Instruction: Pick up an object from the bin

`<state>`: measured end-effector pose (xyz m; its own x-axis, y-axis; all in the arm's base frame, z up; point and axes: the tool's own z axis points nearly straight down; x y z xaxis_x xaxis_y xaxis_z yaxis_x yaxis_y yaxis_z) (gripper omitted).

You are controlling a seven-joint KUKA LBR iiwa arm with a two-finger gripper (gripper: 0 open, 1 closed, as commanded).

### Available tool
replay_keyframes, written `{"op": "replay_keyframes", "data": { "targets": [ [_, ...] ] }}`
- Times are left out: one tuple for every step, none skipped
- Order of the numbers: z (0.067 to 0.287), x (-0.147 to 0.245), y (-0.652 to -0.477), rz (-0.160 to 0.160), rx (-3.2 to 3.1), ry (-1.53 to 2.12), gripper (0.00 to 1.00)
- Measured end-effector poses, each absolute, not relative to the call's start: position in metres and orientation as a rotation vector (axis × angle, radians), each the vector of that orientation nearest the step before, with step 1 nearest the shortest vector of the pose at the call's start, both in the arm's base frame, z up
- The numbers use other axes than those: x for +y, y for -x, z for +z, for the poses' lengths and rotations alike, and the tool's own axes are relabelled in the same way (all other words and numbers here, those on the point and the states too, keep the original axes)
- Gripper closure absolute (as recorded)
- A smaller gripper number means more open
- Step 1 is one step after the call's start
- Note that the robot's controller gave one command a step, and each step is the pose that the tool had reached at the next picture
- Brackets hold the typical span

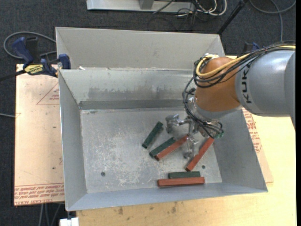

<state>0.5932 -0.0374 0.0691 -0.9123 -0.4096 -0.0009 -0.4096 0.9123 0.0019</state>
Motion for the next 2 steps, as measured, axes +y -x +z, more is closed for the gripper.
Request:
{"op": "replay_keyframes", "data": {
  "targets": [
    [0.0694,-0.0371,-0.5939,0.002,3.070,0.657,0.00],
    [0.0703,-0.0370,-0.5945,0.001,3.069,0.657,1.00]
  ]
}}
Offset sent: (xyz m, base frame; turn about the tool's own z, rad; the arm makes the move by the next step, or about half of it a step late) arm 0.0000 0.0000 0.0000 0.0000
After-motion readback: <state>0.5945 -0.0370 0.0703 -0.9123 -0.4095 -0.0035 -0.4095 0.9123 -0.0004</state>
